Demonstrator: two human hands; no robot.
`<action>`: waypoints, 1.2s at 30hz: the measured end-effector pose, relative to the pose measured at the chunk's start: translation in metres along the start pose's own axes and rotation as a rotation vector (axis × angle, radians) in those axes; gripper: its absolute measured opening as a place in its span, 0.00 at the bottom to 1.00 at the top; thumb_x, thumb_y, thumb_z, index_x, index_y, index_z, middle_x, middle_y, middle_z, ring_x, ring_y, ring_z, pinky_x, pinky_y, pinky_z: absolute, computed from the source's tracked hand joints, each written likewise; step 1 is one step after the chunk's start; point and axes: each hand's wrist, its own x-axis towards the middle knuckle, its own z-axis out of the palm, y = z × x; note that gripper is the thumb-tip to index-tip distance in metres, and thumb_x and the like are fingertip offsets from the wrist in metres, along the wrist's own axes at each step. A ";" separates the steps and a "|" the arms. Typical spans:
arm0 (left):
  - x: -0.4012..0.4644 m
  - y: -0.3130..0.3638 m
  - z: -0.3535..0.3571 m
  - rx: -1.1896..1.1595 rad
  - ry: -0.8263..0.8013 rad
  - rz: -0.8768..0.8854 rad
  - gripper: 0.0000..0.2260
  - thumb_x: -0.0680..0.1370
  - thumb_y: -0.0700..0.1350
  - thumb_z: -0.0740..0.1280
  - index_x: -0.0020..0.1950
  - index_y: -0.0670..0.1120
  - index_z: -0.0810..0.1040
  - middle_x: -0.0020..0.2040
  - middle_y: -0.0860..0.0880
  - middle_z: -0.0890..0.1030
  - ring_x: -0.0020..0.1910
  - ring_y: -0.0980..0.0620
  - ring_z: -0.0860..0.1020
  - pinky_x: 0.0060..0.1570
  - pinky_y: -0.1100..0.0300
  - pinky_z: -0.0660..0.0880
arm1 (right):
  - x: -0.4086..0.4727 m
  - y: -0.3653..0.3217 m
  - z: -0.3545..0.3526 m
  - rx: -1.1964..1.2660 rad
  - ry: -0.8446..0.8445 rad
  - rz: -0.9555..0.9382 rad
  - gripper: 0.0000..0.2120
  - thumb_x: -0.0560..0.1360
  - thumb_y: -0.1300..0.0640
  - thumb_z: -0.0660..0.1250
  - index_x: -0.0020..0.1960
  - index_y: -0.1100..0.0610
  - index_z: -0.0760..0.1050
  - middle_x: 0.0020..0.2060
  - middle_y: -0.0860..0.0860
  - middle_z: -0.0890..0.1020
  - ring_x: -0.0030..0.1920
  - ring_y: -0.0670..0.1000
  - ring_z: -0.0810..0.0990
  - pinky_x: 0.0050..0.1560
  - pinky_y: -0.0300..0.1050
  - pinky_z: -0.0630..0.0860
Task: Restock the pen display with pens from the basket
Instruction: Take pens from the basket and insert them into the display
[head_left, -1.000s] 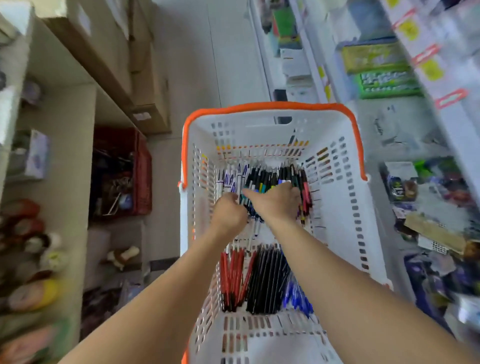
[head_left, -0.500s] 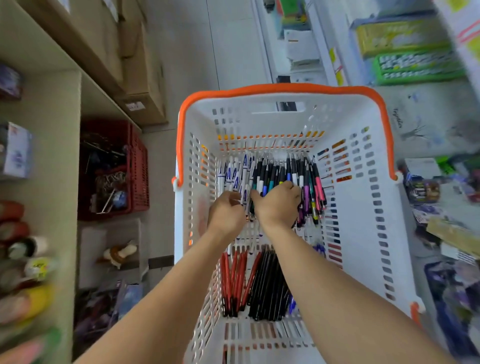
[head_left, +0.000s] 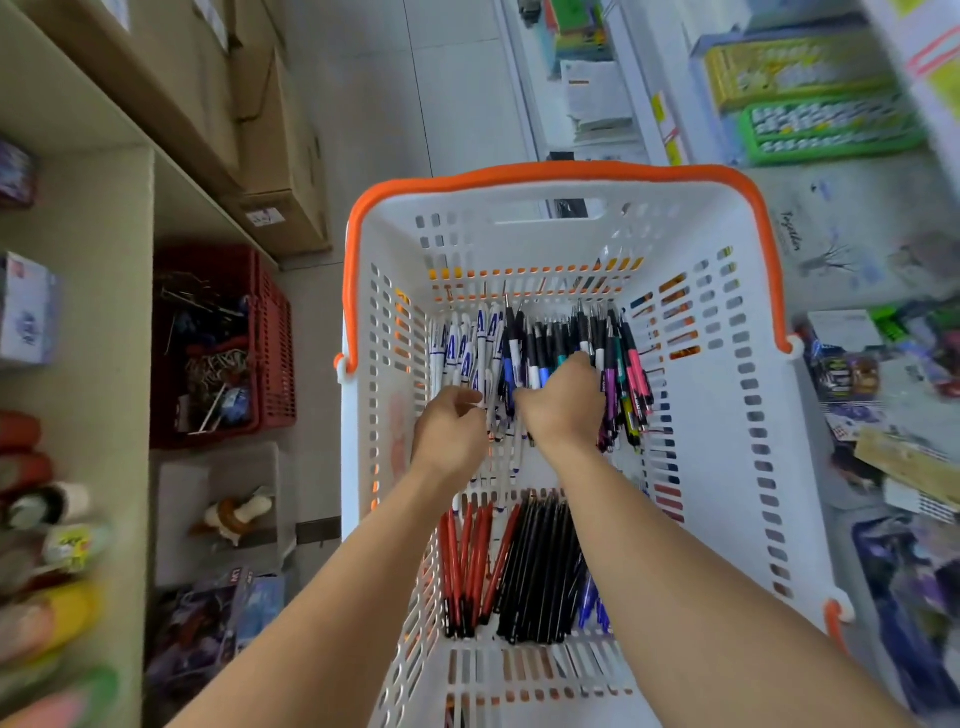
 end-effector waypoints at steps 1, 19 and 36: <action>0.000 0.000 -0.001 -0.005 -0.002 0.002 0.12 0.81 0.39 0.58 0.62 0.48 0.74 0.47 0.48 0.78 0.34 0.53 0.74 0.32 0.61 0.72 | 0.002 0.002 -0.003 0.053 -0.003 0.018 0.32 0.72 0.57 0.78 0.69 0.65 0.67 0.60 0.61 0.78 0.56 0.61 0.81 0.48 0.50 0.80; -0.002 0.007 -0.005 -0.021 -0.033 -0.031 0.09 0.82 0.42 0.61 0.61 0.48 0.75 0.53 0.49 0.79 0.46 0.52 0.78 0.51 0.52 0.79 | -0.002 -0.008 -0.050 0.382 -0.012 0.180 0.37 0.70 0.61 0.77 0.74 0.65 0.64 0.66 0.59 0.74 0.59 0.53 0.75 0.52 0.47 0.73; -0.127 0.040 -0.068 -0.645 -0.429 -0.069 0.11 0.70 0.42 0.75 0.51 0.40 0.84 0.41 0.42 0.82 0.37 0.48 0.82 0.34 0.60 0.78 | -0.191 -0.048 -0.104 0.473 -0.584 -0.281 0.59 0.68 0.73 0.72 0.82 0.46 0.38 0.67 0.46 0.73 0.54 0.32 0.77 0.49 0.28 0.74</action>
